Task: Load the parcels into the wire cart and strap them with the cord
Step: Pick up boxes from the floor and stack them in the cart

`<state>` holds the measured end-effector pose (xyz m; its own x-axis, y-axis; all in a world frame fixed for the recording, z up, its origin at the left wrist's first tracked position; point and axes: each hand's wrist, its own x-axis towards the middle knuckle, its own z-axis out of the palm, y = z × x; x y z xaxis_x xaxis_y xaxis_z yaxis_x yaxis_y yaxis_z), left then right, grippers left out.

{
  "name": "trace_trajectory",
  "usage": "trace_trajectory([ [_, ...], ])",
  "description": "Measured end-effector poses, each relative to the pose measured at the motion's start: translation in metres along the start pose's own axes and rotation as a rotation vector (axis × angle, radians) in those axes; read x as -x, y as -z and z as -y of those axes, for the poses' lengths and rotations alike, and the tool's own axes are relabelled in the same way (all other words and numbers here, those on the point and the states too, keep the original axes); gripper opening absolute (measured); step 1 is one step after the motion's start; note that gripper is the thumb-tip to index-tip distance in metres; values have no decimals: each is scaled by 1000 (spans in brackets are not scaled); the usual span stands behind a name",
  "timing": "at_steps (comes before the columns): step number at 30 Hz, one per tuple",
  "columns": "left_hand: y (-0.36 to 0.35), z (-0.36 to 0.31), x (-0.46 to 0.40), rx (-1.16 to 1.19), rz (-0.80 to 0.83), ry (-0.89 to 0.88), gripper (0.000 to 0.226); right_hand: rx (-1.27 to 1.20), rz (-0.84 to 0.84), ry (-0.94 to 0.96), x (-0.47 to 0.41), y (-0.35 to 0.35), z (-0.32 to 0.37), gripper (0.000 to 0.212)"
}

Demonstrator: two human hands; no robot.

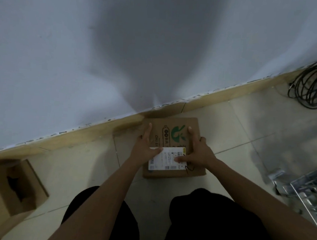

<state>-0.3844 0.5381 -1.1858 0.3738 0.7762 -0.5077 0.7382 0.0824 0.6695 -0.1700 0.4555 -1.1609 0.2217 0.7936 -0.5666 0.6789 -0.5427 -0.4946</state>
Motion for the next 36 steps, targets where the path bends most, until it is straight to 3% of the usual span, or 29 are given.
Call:
trace_trajectory([
  [5,19,-50,28,-54,47,73,119,-5,39,-47,31,28,17,134],
  [12,73,-183,89,-204,21,-62,131,-28,-80,-34,122,146,53,137],
  [22,188,-427,274,-448,104,-229,124,-239,-198,-110,360,333,137,134],
  [26,221,-534,345,-540,99,-348,122,-290,-326,-173,457,405,161,128],
  [31,205,-662,411,-620,116,-591,116,-377,-516,-238,564,483,138,127],
  [36,117,-759,468,-658,161,-761,119,-464,-677,-309,660,536,56,127],
])
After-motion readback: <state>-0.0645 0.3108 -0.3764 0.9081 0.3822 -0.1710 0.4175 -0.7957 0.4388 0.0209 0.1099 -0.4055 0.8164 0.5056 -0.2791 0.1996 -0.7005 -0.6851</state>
